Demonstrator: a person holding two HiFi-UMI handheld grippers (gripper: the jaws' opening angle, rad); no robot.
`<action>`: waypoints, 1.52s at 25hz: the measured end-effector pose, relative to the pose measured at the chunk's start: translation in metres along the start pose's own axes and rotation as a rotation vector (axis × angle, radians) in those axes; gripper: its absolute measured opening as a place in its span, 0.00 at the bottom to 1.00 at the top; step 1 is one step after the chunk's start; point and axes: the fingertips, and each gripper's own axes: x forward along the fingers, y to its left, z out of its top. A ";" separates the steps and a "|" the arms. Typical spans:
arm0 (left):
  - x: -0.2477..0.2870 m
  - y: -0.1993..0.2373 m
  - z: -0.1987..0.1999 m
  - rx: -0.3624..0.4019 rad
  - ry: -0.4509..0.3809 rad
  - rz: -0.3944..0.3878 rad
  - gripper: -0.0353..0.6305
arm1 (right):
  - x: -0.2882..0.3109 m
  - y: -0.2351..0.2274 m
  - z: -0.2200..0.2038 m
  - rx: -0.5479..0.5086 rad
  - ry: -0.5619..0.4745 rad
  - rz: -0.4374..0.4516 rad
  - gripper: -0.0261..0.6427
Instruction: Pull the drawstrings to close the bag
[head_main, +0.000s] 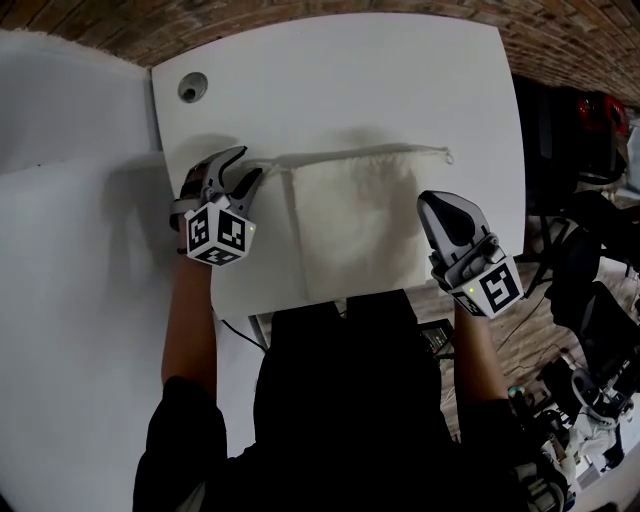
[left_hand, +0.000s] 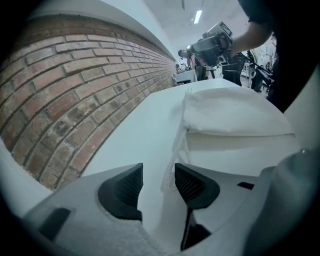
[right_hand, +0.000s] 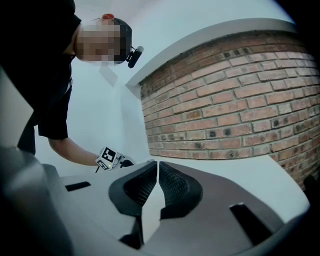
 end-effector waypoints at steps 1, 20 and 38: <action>0.001 0.001 0.000 0.002 0.007 0.007 0.33 | 0.000 0.000 0.000 -0.001 0.001 0.000 0.05; 0.008 -0.015 -0.005 -0.092 0.012 -0.080 0.09 | -0.019 -0.030 -0.024 0.034 0.020 -0.081 0.05; 0.007 -0.012 -0.002 -0.148 0.035 -0.063 0.09 | -0.047 -0.149 -0.094 -0.113 0.377 -0.462 0.13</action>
